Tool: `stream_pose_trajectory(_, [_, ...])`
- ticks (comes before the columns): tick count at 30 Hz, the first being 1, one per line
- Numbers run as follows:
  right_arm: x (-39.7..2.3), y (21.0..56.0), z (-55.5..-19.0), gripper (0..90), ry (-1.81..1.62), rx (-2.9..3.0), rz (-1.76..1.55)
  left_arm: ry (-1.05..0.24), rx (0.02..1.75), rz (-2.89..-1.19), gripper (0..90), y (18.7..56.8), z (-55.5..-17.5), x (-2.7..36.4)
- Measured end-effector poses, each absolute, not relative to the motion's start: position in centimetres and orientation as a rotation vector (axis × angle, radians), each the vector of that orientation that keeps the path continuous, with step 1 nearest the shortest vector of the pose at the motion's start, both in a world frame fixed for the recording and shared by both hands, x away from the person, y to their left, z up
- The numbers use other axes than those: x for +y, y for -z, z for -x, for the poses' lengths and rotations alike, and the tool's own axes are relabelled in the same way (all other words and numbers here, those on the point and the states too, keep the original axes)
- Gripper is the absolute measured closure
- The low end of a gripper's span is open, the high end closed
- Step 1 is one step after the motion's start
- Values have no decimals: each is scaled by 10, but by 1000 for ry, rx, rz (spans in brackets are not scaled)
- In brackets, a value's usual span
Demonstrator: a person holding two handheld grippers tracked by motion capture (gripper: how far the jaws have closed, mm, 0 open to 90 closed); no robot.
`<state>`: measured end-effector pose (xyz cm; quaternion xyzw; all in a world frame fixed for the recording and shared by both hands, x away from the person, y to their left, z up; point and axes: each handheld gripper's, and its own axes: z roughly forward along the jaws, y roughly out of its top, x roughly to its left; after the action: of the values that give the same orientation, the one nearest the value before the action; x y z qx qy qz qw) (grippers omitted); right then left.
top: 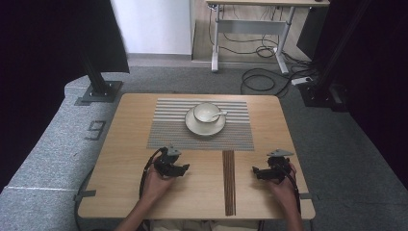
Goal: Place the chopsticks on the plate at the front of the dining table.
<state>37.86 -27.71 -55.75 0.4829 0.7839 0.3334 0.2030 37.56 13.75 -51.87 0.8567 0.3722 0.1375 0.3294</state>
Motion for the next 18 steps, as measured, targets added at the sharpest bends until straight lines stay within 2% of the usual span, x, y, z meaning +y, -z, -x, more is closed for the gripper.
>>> stream_pose_trajectory(18, [-277,558,-379,0,-930,2188,-1347,-361,947,-2231,372,510,-371,124])
